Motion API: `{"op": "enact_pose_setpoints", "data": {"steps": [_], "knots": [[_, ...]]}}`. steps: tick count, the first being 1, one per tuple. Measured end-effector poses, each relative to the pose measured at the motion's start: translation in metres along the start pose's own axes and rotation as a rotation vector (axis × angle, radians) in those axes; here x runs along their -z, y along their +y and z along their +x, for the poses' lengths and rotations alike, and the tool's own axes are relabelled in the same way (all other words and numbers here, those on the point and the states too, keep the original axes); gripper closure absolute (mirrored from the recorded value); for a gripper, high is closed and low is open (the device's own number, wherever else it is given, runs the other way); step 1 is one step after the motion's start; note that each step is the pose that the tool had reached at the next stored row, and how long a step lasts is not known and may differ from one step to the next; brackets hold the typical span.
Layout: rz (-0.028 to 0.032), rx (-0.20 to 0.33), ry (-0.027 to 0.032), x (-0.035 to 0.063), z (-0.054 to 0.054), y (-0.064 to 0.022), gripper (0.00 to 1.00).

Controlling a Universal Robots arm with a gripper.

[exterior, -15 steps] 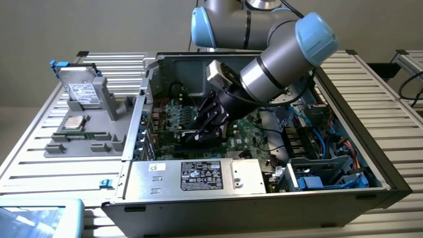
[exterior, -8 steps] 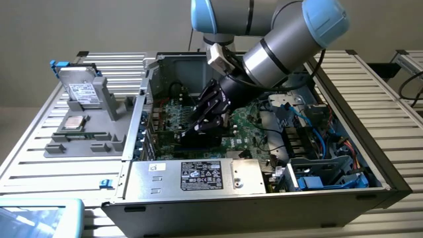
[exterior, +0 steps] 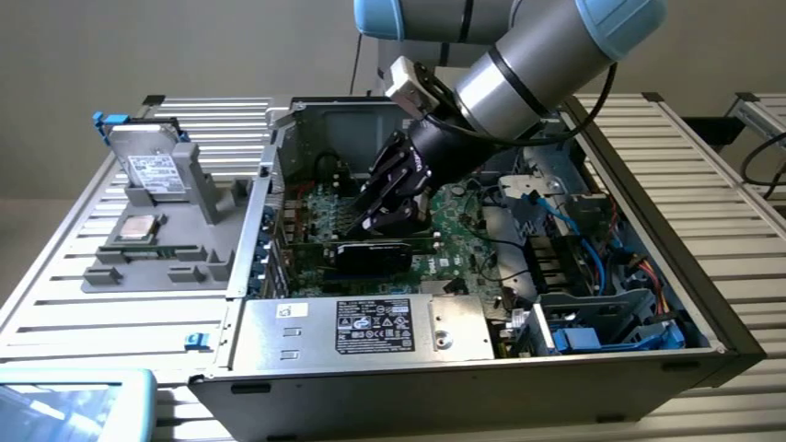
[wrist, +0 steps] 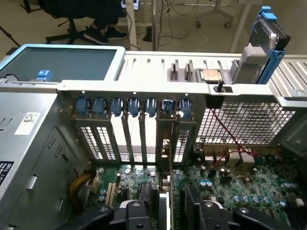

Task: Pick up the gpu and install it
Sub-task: 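Insert the gpu into the slot, then press down on the gpu until it lock into place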

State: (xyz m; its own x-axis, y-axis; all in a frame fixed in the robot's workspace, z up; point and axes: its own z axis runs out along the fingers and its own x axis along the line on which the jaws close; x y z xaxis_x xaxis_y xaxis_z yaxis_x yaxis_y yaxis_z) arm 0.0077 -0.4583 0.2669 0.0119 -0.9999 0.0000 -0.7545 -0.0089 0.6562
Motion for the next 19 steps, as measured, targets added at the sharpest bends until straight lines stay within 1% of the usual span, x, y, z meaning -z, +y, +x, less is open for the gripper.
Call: {"op": "enact_pose_setpoints", "data": {"steps": [16, 17, 18, 19], "knots": [[0.0000, -0.001, 0.0006, 0.0001, -0.0002, 0.0002, 0.58], [0.0025, -0.001, 0.0010, 0.0001, -0.0002, 0.0002, 0.58], [0.0190, -0.001, 0.0011, 0.0000, -0.0002, 0.0004, 0.58], [0.0375, -0.001, 0.0011, -0.0002, -0.0002, 0.0004, 0.58]]}}
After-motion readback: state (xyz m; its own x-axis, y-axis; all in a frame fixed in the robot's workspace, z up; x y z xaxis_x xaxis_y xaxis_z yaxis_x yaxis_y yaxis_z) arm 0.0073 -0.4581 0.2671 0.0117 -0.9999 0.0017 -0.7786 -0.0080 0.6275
